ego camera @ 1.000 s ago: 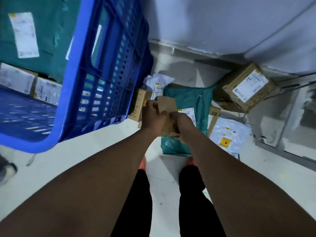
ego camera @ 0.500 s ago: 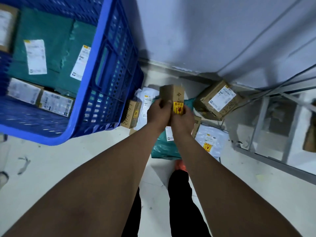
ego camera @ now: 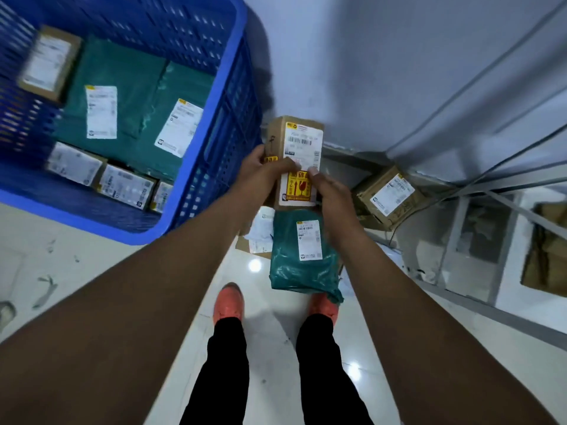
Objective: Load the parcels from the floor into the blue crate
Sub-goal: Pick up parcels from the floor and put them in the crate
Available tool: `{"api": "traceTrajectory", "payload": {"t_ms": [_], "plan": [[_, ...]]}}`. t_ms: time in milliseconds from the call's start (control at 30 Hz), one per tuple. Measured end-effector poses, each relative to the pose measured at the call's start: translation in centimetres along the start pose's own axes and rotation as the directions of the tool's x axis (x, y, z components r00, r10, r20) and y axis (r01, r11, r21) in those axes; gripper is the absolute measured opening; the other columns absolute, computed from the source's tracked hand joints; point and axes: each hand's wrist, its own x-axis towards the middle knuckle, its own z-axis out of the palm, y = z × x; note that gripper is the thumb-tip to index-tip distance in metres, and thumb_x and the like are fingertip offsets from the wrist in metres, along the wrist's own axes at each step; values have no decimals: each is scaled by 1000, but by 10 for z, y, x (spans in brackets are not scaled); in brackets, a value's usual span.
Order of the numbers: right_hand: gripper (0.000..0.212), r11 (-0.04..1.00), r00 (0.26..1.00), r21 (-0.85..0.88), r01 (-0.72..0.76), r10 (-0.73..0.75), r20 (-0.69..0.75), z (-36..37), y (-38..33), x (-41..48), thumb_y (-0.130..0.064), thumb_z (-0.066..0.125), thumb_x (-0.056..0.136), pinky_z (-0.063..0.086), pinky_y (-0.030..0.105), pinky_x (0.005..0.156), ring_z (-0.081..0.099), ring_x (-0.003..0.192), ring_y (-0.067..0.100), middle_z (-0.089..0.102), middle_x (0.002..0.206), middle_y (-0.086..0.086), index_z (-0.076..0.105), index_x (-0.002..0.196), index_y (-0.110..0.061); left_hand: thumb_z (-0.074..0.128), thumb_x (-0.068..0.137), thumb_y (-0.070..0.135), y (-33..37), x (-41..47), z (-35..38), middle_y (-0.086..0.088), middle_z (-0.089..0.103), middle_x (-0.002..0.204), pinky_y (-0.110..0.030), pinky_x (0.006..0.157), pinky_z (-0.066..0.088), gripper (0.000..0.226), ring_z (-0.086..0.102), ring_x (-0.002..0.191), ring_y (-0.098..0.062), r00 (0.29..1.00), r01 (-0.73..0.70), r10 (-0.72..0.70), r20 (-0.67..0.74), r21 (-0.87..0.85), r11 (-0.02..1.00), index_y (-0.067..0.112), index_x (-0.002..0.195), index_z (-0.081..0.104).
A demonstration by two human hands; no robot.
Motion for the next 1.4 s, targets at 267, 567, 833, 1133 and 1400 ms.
{"api": "traceTrajectory", "payload": {"t_ms": [267, 567, 833, 1133, 1400], "plan": [[39, 991, 982, 91, 101, -114, 154, 75, -75, -22, -26, 62, 93, 53, 54, 99, 70, 109, 36, 73, 119, 14, 66, 128, -8, 71, 93, 16, 76, -32, -70, -15, 76, 112, -49, 89, 60, 34, 74, 103, -33, 994, -71, 89, 61, -241, 968, 7, 124, 64], [33, 990, 962, 70, 120, -134, 238, 217, -113, -57, -6, 58, 95, 59, 43, 87, 72, 101, 28, 74, 116, 14, 65, 126, -2, 69, 95, 23, 127, -60, -203, -7, 77, 112, -48, 97, 57, 25, 73, 107, -29, 983, -181, 181, -20, -178, 967, 15, 118, 68], [34, 995, 986, 93, 35, -50, 157, 302, -77, -51, -8, 55, 93, 59, 39, 77, 72, 99, 31, 74, 115, 16, 67, 125, -5, 67, 97, 17, 125, -41, -287, -6, 77, 108, -32, 80, 62, 19, 77, 90, -19, 991, -134, 135, 2, -140, 981, 13, 115, 65], [27, 993, 987, 10, -120, 118, 113, 357, -42, -14, -13, 56, 95, 55, 23, 56, 74, 72, 11, 78, 92, 2, 66, 120, -12, 70, 93, 11, 124, 18, -353, -13, 73, 121, -28, 59, 60, 56, 75, 83, -19, 1000, 4, -4, -3, -41, 999, 18, 145, 50], [23, 932, 918, -95, -349, 360, 164, 458, -6, 60, -23, 59, 99, 58, 39, 84, 71, 90, 21, 76, 102, 4, 63, 120, -12, 76, 90, 15, 146, 103, -445, -9, 72, 120, -44, 84, 62, 57, 75, 96, -26, 972, 233, -223, -71, 225, 946, 22, 140, 51]]}}
